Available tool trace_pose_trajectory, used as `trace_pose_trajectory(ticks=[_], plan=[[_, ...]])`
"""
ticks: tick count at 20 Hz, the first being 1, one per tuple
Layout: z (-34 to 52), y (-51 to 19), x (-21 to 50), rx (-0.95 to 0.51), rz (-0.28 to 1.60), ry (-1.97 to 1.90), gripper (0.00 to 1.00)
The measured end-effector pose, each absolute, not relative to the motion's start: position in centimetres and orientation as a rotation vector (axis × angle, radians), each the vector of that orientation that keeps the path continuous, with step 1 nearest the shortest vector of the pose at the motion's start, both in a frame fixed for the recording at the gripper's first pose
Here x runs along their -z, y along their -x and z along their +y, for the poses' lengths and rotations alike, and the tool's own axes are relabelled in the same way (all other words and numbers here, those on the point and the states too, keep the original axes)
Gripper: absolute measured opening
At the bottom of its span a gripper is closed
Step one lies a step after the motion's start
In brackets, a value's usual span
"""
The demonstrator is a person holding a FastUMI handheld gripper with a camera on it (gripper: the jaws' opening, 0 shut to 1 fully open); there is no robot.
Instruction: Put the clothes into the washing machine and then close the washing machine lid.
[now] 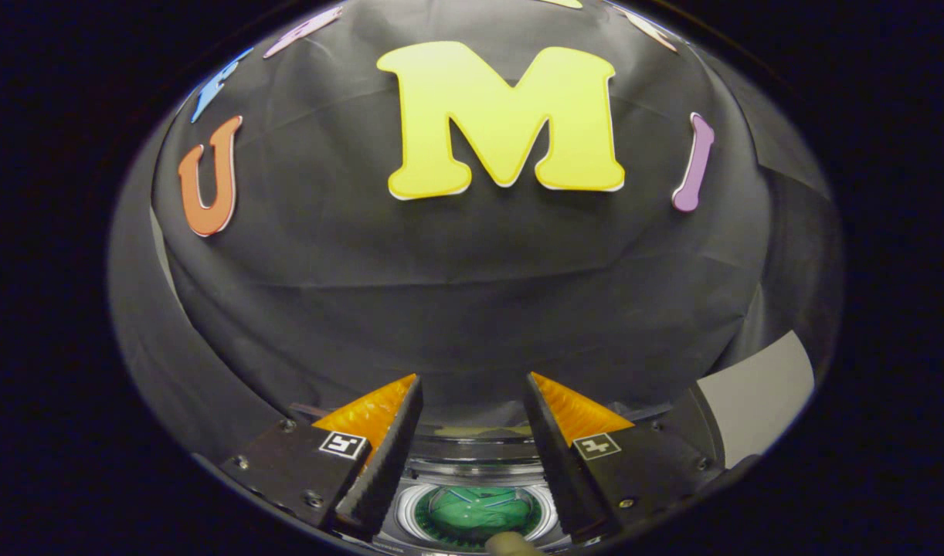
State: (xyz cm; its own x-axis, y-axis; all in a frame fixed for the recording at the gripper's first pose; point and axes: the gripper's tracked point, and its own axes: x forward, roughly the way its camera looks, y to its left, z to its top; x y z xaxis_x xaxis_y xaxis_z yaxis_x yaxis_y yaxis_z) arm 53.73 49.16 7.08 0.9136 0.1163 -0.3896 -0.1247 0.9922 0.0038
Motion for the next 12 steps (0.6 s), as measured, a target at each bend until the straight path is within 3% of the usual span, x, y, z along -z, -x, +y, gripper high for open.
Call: trace_pose_trajectory(ticks=[10,12], plan=[[49.0,-55.1,-3.2,-0.088,0.483,0.030,0.83],[49.0,-55.0,-3.2,-0.094,0.477,0.029,0.88]])
